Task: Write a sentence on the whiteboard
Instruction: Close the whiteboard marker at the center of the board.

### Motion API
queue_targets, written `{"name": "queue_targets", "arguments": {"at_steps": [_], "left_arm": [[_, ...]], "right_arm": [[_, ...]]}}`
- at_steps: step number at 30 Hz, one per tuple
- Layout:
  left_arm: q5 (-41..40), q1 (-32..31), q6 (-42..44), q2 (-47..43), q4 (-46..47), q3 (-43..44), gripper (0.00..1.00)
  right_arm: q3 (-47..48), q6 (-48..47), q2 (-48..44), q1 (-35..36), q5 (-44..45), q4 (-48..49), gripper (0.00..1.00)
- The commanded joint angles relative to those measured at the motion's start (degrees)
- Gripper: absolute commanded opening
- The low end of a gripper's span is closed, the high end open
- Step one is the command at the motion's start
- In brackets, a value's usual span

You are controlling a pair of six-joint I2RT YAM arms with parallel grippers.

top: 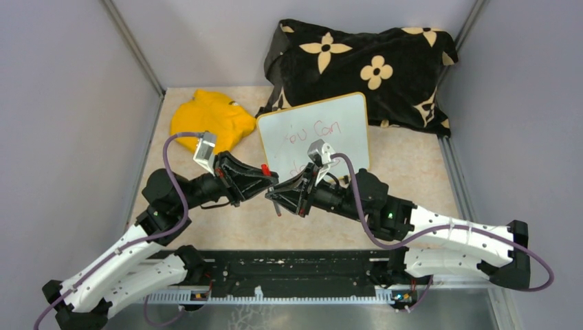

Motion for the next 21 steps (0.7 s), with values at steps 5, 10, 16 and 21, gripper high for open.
{"name": "queue_targets", "arguments": {"at_steps": [5, 10, 16, 21], "left_arm": [[0.6, -0.4, -0.5, -0.6, 1.6, -0.3, 0.03], [0.3, -0.4, -0.5, -0.5, 1.4, -0.4, 0.29], [-2.5, -0.4, -0.1, -1.8, -0.5, -0.4, 0.73], [-11.1, -0.4, 1.7, -5.6, -6.5, -0.1, 0.85]], "right_arm": [[-0.7, -1.0, -0.3, -0.9, -0.3, 3.7, 0.00], [-0.7, -1.8, -0.6, -0.9, -0.4, 3.1, 0.00], [0.3, -4.3, -1.0, -0.9, 0.6, -0.3, 0.00], [2.3, -8.4, -2.9, -0.9, 4.0, -9.5, 0.00]]}}
